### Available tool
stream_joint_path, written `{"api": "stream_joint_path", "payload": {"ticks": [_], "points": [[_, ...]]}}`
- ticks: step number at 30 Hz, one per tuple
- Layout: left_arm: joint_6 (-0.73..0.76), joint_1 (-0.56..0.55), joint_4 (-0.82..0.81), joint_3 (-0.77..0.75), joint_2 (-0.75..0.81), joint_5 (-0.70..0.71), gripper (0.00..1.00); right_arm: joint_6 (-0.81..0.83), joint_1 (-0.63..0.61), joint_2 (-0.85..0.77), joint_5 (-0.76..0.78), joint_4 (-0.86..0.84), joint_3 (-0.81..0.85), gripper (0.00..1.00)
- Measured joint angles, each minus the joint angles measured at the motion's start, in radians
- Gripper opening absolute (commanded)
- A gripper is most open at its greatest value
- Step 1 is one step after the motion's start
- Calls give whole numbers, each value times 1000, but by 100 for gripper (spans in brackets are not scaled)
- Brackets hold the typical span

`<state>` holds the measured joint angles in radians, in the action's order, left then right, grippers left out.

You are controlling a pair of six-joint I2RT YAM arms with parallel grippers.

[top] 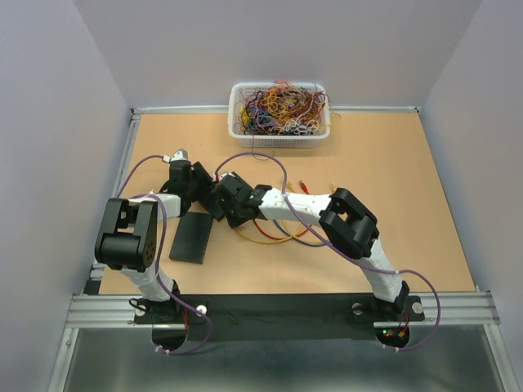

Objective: Insert the plug into the switch port

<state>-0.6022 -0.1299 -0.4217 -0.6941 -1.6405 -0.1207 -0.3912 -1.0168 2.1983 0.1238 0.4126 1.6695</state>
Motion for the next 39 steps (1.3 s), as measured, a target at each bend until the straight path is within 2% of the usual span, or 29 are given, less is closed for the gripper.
{"api": "stream_joint_path", "payload": {"ticks": [18, 39], "points": [[11, -21, -1, 0, 2, 45, 61, 3, -13, 45, 2, 90, 94, 1], [25, -39, 0, 0, 8, 85, 61, 11, -19, 64, 84, 166, 168, 0]]}}
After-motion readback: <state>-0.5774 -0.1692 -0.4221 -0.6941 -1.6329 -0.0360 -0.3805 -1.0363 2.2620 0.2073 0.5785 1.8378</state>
